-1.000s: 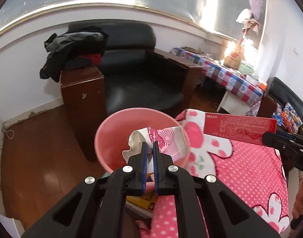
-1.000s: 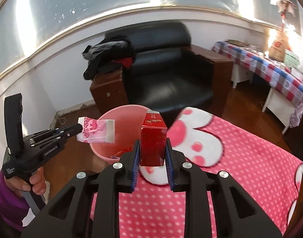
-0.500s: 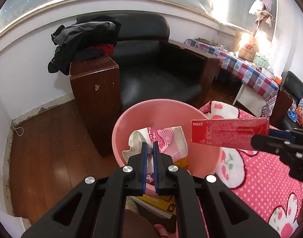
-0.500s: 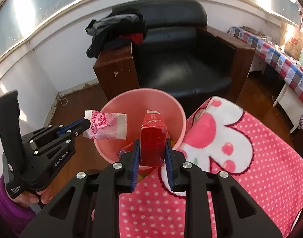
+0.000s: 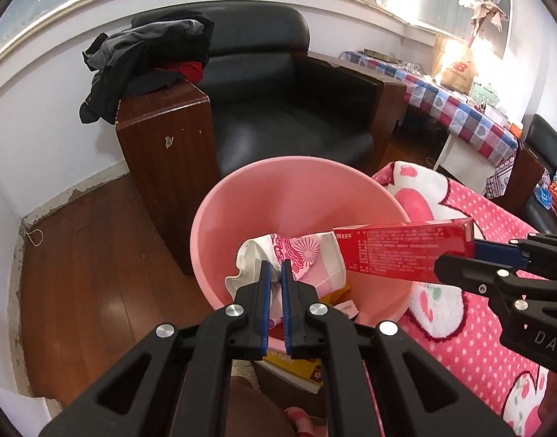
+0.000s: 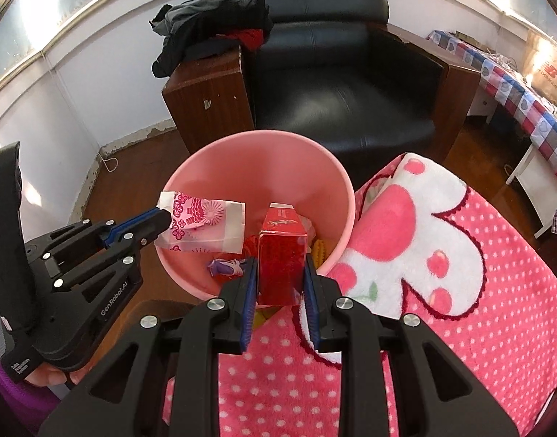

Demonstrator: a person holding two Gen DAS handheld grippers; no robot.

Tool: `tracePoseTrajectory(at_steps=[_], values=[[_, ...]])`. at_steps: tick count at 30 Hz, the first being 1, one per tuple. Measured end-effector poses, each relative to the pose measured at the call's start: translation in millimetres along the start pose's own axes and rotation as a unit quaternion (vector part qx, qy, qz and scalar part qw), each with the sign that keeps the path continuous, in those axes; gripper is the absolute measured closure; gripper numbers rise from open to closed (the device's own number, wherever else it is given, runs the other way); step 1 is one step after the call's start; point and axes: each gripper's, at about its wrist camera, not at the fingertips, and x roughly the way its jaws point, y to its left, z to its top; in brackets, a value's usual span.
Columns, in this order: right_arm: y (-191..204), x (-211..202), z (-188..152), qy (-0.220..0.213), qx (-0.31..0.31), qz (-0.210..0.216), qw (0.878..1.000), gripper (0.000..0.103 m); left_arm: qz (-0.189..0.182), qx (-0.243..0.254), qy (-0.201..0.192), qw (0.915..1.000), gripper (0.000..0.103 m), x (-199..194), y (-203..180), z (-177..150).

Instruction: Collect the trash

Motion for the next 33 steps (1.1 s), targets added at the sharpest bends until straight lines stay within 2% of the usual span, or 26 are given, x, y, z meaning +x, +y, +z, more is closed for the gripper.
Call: tracePoseTrajectory(at_steps=[17,21,23,28,33], values=[[2.0,4.9,0.2,0.001,-0.007,0.001,1.000,0.078,0.004,-0.018,0.014,0.9997,0.096,5.9,4.7,-3.6],[1.3,3.5,0.9,-0.002,-0.004,0.010,1.000,0.078,0.001,-0.032,0.014,0.9994,0.087,3.2,9.6,-3.7],[1.1,1.9,0.8,-0.006,-0.004,0.012,1.000,0.078,-0.002,-0.038,0.012,0.9992,0.078,0.7,11.9,-4.6],[1.2,-4.4,0.3,-0.019,-0.005,0.016,1.000,0.078,-0.006,-0.045,0.002,0.9990,0.064,-7.5,12.8,-5.9],[1.0,-11.7,-1.5,-0.035,-0.007,0.016,0.999,0.078,-0.011,-0.050,-0.007,0.9987,0.061,-17.5,12.0,-7.0]])
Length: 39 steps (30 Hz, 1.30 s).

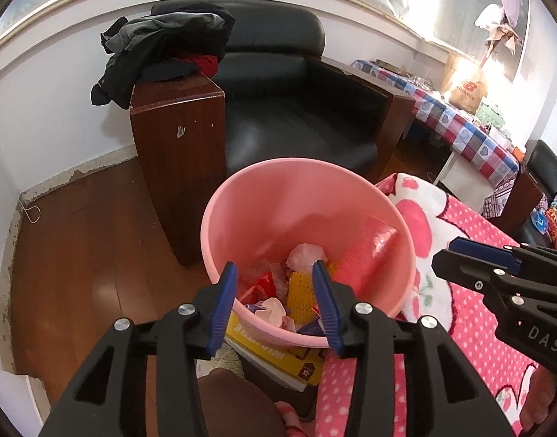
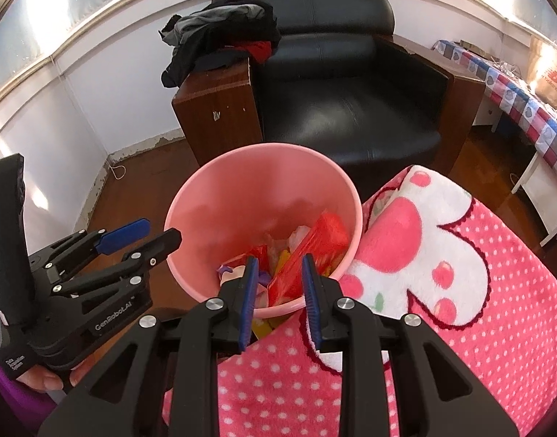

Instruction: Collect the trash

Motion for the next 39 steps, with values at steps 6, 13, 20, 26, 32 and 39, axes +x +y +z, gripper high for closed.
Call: tracePoseTrajectory(at_steps=[6,13,20,26,32,39], values=[[3.4,-16.6,-7.2,-0.035,-0.006,-0.001,0.999,0.077,-0.005,-0.001,-0.011,0.9999,0.059,-14.1,-5.0,-0.2],[6.1,-38.6,-25.4,-0.077,-0.010,-0.013,0.997,0.051,-0.005,0.004,-0.026,0.9996,0.057,-30.6,-16.8,-3.5],[7.7,-48.4,-42.9,-0.087,-0.007,-0.028,0.996,0.051,-0.008,-0.008,-0.036,0.9993,0.043,-43.7,-22.8,-8.5],[10.0,-53.8,-55.1,-0.097,-0.005,-0.040,0.994,0.050,-0.006,-0.003,-0.047,0.9989,0.043,-55.5,-29.5,-11.4],[10.4,-55.2,-61.0,-0.098,-0.001,-0.044,0.994,0.049,0.000,-0.004,-0.055,0.9985,0.043,-65.8,-32.8,-14.3],[11.7,-55.1,-64.7,-0.100,0.008,-0.045,0.994,0.049,0.003,-0.013,-0.062,0.9980,0.043,-73.8,-31.3,-17.5]])
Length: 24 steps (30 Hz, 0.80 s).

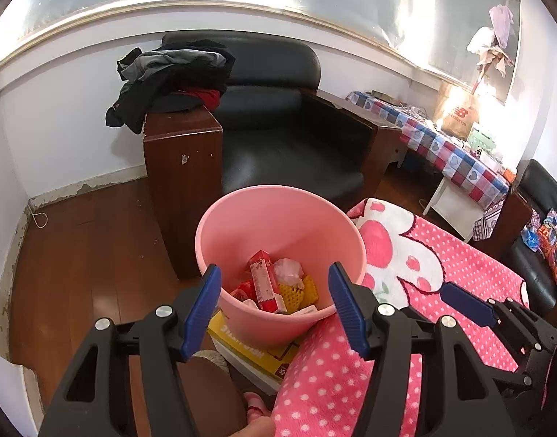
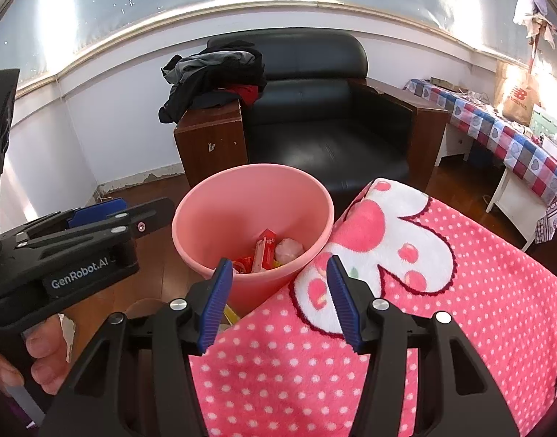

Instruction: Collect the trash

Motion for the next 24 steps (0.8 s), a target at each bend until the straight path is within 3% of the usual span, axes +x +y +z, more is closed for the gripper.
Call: tracePoseTrajectory(at_steps=[24], values=[[-9.6,-8.4,4.4,-0.025,0.028,-0.013,0.999,0.049,0.005,-0.002,-0.007,1.0000,0.043,-5.1,6.1,-0.5]])
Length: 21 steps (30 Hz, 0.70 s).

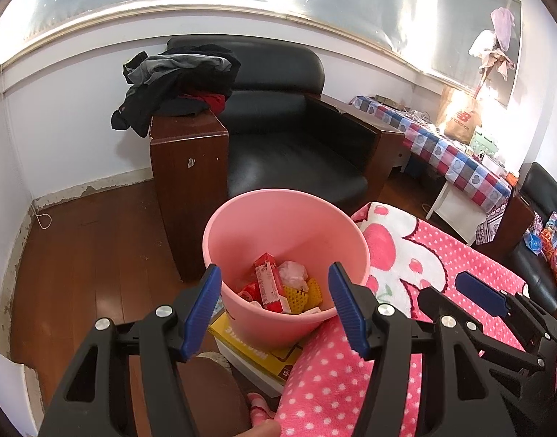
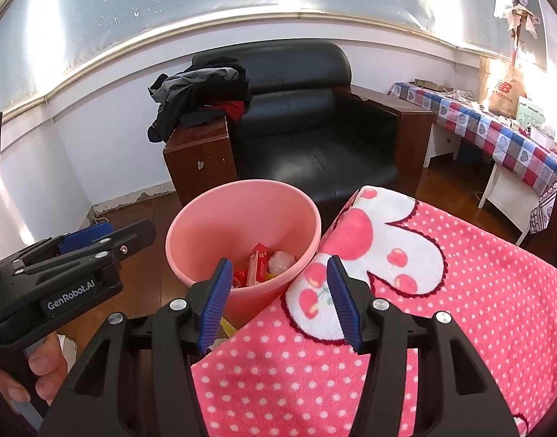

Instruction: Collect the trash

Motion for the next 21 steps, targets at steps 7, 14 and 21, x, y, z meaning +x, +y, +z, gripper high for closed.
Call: tracePoseTrajectory(at_steps=[7,14,21], values=[[0.0,0.0,0.1,0.000,0.000,0.000,1.000,0.049,0.000,0.001,-0.001,1.0000,0.043,-0.9,-0.5,-0.4],[0.1,-0.2,0.2,-0.001,0.000,0.000,1.000,0.049,0.001,0.000,0.000,1.0000,0.043,-0.8,-1.6,-0.9],[-0.3,-0.4,0.1,0.000,0.001,0.001,1.000,0.049,0.002,0.004,-0.001,1.0000,0.043,-1.3,-1.8,-1.0]])
